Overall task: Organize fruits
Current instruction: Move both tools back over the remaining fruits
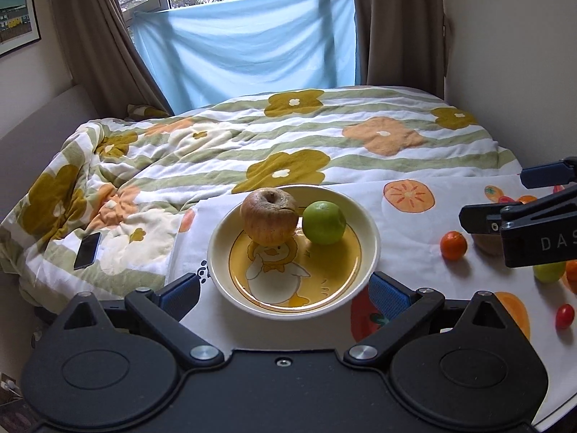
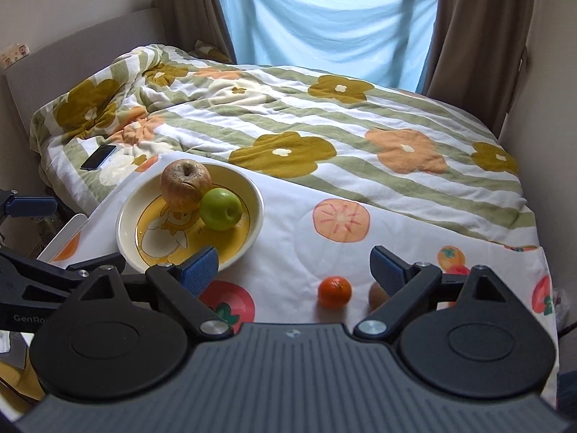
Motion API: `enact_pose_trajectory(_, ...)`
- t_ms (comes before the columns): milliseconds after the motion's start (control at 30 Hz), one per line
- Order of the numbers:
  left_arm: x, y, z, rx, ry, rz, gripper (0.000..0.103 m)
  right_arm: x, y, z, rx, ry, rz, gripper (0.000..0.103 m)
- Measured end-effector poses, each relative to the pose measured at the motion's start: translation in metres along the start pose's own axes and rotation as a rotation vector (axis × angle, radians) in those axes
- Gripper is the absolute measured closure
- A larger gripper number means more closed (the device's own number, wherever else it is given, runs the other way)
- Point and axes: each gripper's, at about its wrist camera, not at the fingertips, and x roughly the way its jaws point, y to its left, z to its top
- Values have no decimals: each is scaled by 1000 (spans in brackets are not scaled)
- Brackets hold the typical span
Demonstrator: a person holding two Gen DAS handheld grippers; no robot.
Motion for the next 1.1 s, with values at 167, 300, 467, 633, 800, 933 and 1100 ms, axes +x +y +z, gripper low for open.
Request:
enact_pose_trajectory(167,-28,-32,-4,-7,-25,-3,1,-37,-35,-22,34,8,-45,0)
enact_pose_trajectory(300,-44,-60,-10,1,-40,-43,1,-59,-61,-43,66,10,-80,0)
enact_pose_trajectory(467,-54,-97,-21,28,-47,-66,1,-80,-95,-76,118,23,-121,0)
enact_pose_trajectory(633,-51,-133,-35,50,-38,-140,3,-92,-123,-111,171,36,-171,0)
enact_pose_trajectory(800,-42,-171,-52,107,-34,-214,4,-94,-146,-145,216,58,-208,0)
enact_pose_trajectory(933,-29,-202,-62,167,-29,-271,7,-90,-158,-165,251,68,-240,0)
enact_pose_trajectory(1100,-9,-237,-72,242,-22,-329,14,-83,-169,-180,336,72,-267,0)
